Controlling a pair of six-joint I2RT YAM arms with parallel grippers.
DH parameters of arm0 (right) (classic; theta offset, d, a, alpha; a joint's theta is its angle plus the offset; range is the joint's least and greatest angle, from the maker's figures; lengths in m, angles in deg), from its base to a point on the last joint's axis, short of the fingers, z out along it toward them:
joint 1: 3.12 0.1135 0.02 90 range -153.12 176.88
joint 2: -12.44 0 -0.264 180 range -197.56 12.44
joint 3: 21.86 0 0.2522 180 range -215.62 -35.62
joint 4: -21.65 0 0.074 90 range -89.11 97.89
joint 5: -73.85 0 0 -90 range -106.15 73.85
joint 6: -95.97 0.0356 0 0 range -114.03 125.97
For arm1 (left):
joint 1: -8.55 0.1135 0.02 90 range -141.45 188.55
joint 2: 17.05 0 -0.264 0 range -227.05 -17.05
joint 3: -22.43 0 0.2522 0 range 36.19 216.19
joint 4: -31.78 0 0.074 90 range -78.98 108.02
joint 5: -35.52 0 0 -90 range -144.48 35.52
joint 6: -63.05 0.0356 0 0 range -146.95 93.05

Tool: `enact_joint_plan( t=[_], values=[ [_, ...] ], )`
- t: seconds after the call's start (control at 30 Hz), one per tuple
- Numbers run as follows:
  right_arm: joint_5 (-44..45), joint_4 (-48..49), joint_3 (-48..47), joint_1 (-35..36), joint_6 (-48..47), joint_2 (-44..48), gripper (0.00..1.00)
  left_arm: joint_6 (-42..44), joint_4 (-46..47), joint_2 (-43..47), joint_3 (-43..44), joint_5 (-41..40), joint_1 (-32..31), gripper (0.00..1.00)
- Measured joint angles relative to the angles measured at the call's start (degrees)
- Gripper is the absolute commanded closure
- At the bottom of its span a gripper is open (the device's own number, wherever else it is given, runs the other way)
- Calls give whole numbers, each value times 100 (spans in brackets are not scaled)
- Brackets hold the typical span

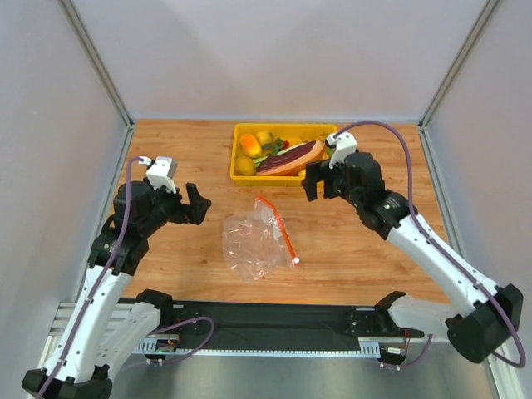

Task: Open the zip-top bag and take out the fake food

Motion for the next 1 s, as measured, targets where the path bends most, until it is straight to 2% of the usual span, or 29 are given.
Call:
enact_joint_plan(
  t=[0.23, 0.47, 1.0],
  values=[
    [1158, -313, 1386, -2, 411, 1738, 0, 0, 2, 350, -17, -334, 4, 1],
    [2006, -372, 1751, -52, 673, 3003, 0, -7, 2, 704, -83, -706, 4, 1],
    [2557, -459, 1753, -57, 726, 3075, 0, -68, -2, 695, -85, -992, 4, 1]
  ],
)
